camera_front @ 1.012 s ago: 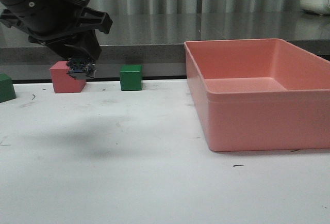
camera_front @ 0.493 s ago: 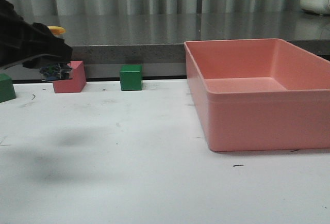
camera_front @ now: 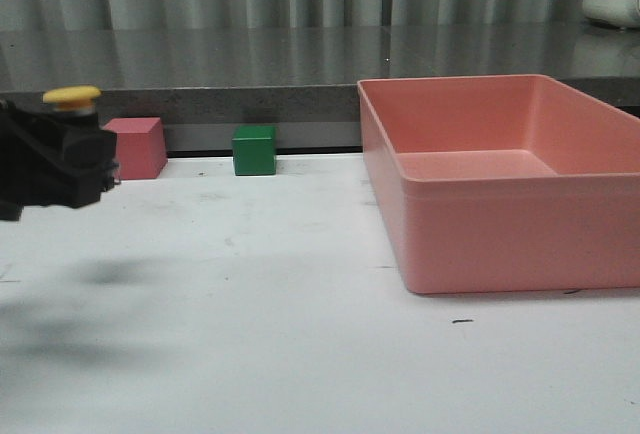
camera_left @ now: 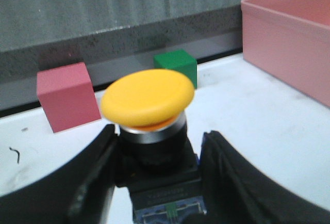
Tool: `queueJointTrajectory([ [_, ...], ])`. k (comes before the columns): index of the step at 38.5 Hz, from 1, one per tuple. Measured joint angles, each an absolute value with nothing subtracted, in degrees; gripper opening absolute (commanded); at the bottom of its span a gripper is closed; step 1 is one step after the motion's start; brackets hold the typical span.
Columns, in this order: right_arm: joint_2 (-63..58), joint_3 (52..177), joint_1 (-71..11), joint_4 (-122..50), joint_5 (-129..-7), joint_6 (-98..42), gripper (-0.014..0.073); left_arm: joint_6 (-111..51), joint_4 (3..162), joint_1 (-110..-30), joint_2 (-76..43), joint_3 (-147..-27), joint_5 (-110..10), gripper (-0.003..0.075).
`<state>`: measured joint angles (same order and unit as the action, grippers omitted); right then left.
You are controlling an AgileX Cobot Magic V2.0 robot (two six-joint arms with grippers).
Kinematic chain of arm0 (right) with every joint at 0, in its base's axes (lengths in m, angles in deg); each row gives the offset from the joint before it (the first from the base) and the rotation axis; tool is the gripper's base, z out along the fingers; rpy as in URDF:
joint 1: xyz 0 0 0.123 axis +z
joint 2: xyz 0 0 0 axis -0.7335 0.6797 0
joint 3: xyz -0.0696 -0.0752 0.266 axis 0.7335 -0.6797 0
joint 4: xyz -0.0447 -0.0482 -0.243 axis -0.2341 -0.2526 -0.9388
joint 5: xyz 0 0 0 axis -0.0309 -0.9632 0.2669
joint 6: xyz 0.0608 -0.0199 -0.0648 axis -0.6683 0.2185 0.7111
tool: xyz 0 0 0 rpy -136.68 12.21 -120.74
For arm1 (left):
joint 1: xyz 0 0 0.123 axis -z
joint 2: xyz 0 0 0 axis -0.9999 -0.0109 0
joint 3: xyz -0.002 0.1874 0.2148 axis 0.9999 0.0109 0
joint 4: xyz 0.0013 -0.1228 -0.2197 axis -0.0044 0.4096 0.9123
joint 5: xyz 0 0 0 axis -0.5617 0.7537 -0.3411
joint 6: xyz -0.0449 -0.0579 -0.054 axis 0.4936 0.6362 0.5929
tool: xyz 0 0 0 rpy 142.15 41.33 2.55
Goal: Place and stand button with both arms
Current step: 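Rotate the button cap-up and lower it onto the table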
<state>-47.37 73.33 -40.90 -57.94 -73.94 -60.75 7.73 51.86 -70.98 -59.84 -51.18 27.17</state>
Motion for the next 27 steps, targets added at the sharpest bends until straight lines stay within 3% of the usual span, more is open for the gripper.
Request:
queueJointTrajectory([
  [8, -47.37, 73.33, -40.9, -57.94, -73.94, -60.75, -0.007, 7.51, 51.96, -70.98, -68.59, -51.54, 27.27, 0.0117],
  [27, -47.37, 73.33, -40.9, -57.94, -73.94, -60.75, -0.007, 7.51, 51.52, -70.98, -70.28, -51.76, 28.43, 0.0132],
])
